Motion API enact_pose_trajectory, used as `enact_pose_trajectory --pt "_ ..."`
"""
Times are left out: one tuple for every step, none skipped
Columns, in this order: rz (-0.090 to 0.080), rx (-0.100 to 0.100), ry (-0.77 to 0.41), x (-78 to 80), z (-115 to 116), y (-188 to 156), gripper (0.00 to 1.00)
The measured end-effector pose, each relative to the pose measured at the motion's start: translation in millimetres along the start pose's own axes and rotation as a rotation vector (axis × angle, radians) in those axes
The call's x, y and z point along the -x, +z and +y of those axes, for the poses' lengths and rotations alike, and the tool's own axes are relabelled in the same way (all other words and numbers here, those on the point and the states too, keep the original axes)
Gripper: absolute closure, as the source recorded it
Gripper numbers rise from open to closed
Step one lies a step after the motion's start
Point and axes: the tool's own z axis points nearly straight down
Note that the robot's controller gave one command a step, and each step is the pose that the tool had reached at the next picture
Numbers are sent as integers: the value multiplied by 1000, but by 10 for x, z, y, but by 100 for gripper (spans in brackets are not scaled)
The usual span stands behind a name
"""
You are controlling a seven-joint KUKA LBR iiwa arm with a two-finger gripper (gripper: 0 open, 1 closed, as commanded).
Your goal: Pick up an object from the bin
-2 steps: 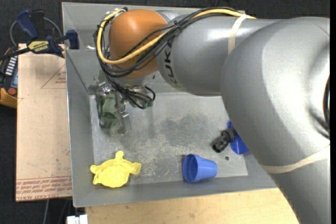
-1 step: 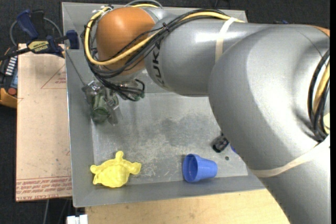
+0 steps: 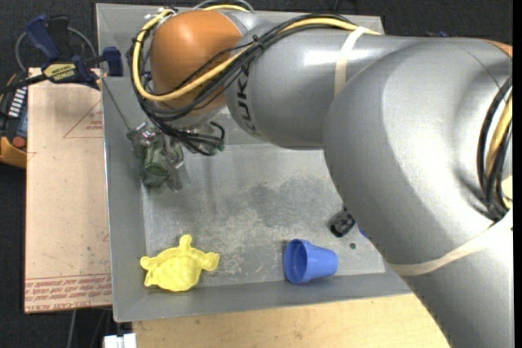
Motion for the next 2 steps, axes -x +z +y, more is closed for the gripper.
enact_pose_trajectory --pt "17 8 -3 -164 -41 -42 100" --pt "18 7 -3 -146 -40 -41 100"
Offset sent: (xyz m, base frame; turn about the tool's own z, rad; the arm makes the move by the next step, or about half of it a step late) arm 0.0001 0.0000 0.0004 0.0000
